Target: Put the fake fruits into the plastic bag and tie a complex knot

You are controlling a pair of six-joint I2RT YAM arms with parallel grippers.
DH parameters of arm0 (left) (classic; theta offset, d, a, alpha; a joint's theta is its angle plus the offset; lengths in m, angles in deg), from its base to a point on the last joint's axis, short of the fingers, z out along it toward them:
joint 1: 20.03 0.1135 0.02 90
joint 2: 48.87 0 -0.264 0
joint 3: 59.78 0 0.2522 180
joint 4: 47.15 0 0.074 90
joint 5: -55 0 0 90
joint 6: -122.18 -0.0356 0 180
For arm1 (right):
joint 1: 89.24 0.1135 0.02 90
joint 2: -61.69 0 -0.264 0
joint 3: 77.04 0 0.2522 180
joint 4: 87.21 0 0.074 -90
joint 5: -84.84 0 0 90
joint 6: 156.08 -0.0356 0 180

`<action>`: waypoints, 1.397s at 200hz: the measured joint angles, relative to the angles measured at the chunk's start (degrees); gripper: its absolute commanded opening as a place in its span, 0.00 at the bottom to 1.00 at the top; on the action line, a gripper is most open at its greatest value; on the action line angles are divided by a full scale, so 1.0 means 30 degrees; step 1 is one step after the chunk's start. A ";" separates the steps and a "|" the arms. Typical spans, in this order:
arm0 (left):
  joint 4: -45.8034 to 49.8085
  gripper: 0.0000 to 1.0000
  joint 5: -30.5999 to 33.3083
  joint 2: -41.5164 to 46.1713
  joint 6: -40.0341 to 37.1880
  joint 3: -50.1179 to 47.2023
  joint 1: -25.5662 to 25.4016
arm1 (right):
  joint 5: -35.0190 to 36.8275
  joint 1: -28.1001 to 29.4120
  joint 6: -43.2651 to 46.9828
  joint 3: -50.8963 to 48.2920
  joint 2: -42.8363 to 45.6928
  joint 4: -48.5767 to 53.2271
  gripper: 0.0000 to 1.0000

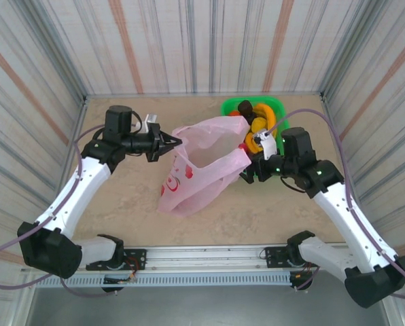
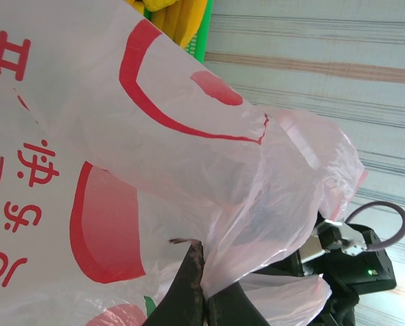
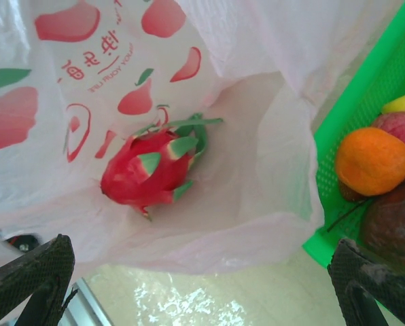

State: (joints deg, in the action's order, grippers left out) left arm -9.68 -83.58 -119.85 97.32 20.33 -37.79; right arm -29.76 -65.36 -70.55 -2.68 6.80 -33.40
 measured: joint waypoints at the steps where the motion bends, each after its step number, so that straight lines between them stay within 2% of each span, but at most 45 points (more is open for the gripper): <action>1: 0.0000 0.00 -0.0029 -0.0015 0.0000 0.0000 0.0044 | 0.0029 -0.0015 -0.0022 0.0066 0.0022 0.0058 0.99; 26: 0.0007 0.00 -0.0350 -0.0066 -0.0226 0.0000 0.0546 | 0.0291 -0.0991 -0.0328 0.1596 0.0364 0.1472 0.99; 61: 0.0015 0.00 -0.0641 -0.0058 -0.0379 -0.0131 0.1406 | -0.0131 -0.3963 -0.0474 0.1989 0.0605 0.2601 0.99; 82: 0.0022 0.00 -0.0758 -0.0007 -0.0481 -0.0306 0.1676 | -0.0685 -0.5763 -0.0787 0.1982 0.0044 0.2878 1.00; 96: 0.0015 0.00 -0.0867 0.0058 -0.0503 -0.0401 0.1690 | -0.0838 -0.6317 -0.0954 0.1982 -0.0860 0.2878 1.00; 151: 0.0007 0.00 -0.1282 0.0313 -0.0583 -0.0474 0.1690 | -0.0765 -0.6470 -0.2033 0.2011 -0.5756 0.1545 0.96; 188: 0.0000 0.00 -0.1326 0.0546 -0.0663 -0.0517 0.1690 | 0.0444 -0.6411 -0.2178 0.3242 -0.8699 0.1734 0.96; 279: -0.0729 0.00 -0.1625 0.0517 -0.0801 -0.0525 0.1690 | 0.3949 -0.4291 -0.1501 0.4386 -1.2313 0.3031 0.96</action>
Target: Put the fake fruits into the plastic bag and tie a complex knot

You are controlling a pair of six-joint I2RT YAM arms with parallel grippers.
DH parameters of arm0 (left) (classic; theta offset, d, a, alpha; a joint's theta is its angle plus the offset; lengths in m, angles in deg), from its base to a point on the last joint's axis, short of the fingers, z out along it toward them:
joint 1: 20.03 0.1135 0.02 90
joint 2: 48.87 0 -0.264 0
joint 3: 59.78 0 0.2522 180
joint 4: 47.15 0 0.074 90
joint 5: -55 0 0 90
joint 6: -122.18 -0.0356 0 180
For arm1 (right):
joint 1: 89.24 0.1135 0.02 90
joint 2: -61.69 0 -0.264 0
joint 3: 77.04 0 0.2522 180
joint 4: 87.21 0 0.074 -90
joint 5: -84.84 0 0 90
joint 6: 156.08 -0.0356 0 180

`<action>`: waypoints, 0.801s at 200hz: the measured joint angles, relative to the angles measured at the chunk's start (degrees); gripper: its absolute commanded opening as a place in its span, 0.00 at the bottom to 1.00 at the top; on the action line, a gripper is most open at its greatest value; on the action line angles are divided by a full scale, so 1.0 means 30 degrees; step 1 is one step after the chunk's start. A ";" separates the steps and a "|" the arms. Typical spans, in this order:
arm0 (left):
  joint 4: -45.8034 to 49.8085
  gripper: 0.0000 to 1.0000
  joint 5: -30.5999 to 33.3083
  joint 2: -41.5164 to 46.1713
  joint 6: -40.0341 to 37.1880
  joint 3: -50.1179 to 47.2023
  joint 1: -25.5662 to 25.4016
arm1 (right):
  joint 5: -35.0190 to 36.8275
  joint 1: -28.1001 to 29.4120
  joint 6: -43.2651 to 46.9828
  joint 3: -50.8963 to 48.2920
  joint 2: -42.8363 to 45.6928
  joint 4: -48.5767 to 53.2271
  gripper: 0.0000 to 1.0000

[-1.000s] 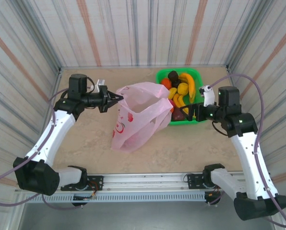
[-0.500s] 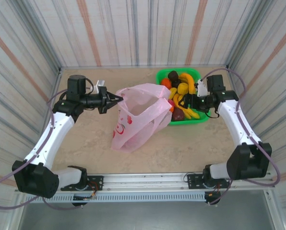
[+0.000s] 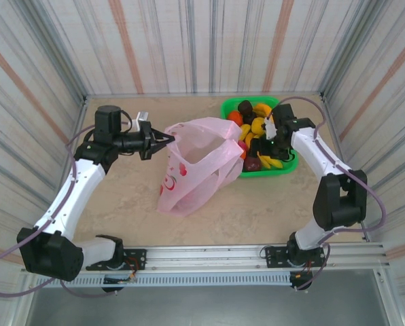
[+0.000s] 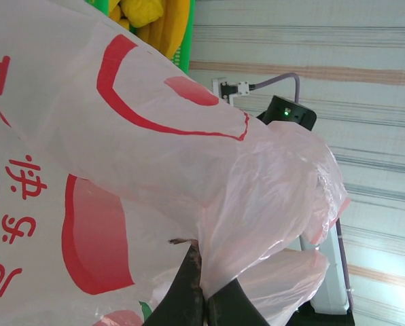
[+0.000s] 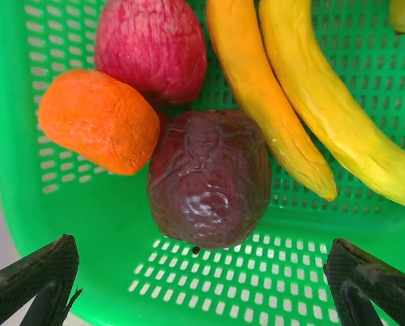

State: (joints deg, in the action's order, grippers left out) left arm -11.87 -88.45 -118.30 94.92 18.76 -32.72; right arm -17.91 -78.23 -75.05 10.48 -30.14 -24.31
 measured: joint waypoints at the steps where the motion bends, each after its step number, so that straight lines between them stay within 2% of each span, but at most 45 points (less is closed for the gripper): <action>1: -0.0029 0.00 0.0000 0.0000 0.0007 0.0000 0.0000 | 0.0015 0.0022 0.0000 0.0000 -0.0029 0.0000 0.96; 79: -0.0670 0.00 -0.0335 -0.0189 -0.0087 -0.0029 0.0000 | 0.1778 0.1668 0.0073 0.0546 -0.2521 0.0131 0.92; 160: -0.0714 0.00 -0.0342 -0.0189 -0.0357 -0.0138 -0.0007 | 0.3242 0.2222 0.0080 0.0780 -0.4124 -0.0393 0.82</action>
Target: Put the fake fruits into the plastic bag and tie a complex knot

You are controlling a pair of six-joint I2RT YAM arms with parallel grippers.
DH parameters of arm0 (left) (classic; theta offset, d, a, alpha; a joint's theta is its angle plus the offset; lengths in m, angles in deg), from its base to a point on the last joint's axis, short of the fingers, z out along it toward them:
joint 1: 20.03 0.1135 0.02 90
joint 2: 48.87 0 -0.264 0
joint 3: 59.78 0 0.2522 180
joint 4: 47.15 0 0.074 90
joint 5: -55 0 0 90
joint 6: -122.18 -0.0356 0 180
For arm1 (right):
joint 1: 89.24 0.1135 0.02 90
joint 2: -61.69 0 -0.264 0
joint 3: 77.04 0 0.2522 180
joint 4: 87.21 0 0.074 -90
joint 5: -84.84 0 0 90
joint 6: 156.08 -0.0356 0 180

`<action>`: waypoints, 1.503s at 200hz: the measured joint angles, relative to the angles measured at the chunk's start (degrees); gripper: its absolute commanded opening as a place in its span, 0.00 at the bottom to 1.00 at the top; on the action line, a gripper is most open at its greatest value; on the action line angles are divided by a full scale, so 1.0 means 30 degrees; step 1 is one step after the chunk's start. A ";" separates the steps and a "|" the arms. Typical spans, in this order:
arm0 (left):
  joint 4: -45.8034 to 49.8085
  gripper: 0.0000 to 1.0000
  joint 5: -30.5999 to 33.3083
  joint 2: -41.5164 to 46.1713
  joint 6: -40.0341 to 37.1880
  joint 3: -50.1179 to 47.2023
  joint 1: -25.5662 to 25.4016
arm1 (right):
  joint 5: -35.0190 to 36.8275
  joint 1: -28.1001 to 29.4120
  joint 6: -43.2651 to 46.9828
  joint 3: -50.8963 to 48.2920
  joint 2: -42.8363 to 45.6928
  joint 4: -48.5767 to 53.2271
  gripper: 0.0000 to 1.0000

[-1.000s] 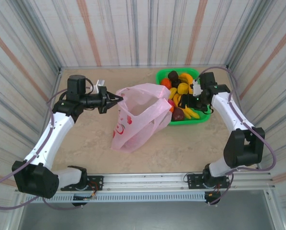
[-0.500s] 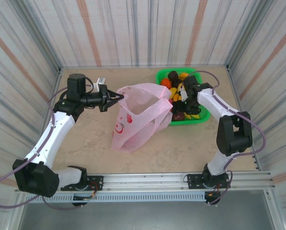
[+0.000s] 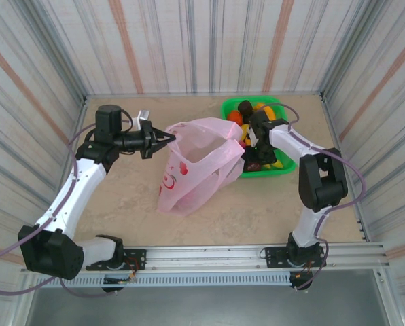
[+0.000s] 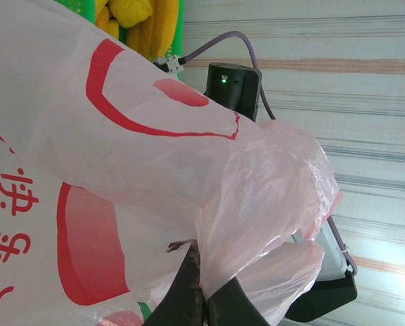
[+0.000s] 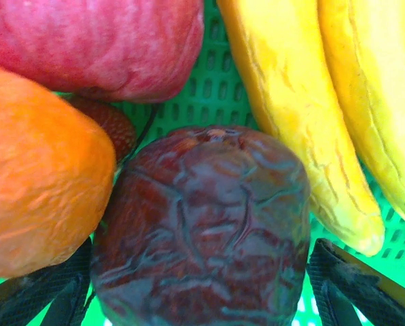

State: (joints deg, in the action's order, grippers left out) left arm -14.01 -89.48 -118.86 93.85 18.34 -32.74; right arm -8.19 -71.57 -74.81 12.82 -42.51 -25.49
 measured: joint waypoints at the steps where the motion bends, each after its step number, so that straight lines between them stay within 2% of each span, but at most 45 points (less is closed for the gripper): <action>1: 0.0000 0.00 0.0000 0.0000 0.0000 0.0000 0.0007 | 0.0007 0.0000 0.0000 0.0000 -0.0015 0.0000 0.82; 100: 0.0007 0.00 0.0000 0.0015 -0.0073 0.0000 0.0007 | 0.0437 0.0248 0.0073 0.0036 -0.0386 -0.0350 0.58; 209: 0.0015 0.00 0.0007 0.0015 -0.0131 -0.0007 0.0007 | 0.0918 0.0284 0.0073 -0.0117 0.0685 -0.0568 0.57; 300: 0.0022 0.00 0.0015 0.0015 -0.0138 -0.0109 0.0000 | 0.0947 -0.0379 0.0073 -0.1195 0.4146 -0.0758 0.57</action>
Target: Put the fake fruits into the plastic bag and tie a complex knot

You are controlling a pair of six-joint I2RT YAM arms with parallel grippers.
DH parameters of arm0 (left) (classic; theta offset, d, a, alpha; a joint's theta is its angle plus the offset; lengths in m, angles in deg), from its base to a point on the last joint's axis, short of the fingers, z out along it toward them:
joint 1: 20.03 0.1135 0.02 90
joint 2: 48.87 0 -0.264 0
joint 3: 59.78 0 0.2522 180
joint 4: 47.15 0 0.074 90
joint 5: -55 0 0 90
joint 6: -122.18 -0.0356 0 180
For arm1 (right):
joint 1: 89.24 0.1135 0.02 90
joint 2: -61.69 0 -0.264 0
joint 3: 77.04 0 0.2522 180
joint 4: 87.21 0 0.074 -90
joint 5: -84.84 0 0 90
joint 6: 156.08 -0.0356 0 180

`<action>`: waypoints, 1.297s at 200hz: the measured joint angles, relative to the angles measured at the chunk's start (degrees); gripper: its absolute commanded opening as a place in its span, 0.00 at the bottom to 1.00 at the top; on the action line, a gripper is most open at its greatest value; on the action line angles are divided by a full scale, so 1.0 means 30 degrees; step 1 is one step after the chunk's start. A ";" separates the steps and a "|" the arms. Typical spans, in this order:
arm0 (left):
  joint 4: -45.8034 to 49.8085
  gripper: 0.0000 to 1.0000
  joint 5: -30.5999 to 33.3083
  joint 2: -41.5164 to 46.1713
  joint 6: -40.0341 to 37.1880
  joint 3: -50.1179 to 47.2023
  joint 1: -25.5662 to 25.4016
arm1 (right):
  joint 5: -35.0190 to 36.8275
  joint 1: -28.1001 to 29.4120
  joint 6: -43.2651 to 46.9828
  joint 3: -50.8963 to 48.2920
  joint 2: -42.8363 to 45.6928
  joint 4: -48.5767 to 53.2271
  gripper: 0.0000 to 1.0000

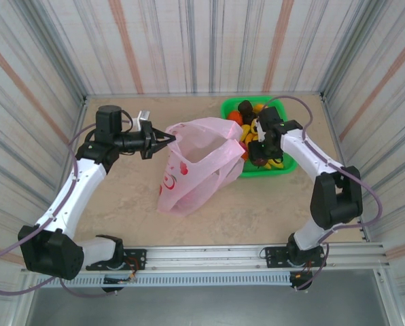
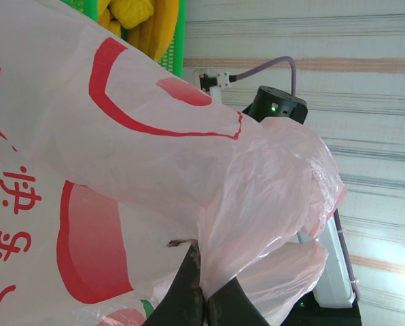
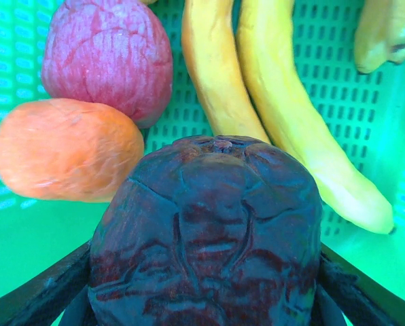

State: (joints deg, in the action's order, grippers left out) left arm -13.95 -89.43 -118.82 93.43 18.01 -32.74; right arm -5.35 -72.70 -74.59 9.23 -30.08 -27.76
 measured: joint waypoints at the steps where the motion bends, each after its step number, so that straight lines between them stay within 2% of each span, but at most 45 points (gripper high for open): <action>1: 0.0000 0.00 0.0000 0.0000 0.0000 0.0000 0.0000 | 0.0000 -0.0015 0.0000 -0.0015 0.0036 -0.0007 0.57; 136: 0.0000 0.00 0.0153 0.0000 -0.0007 0.0000 -0.0270 | -0.3577 -0.2361 -0.0007 -0.1239 0.7759 0.0291 0.57; 231: -0.0007 0.00 0.0146 0.0000 -0.0022 0.0000 -0.0270 | -0.9202 -0.2514 -0.0612 -0.3140 1.2728 -0.0583 0.56; 259: -0.0007 0.00 0.0146 0.0000 -0.0080 0.0000 -0.0270 | -1.0367 -0.2229 -0.1115 -0.3716 1.3304 -0.1020 0.56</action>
State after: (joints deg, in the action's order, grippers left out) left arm -13.97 -89.00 -118.82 93.19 18.01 -33.55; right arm -36.45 -79.39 -77.94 -1.91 9.84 -30.82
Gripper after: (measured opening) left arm 0.048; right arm 0.707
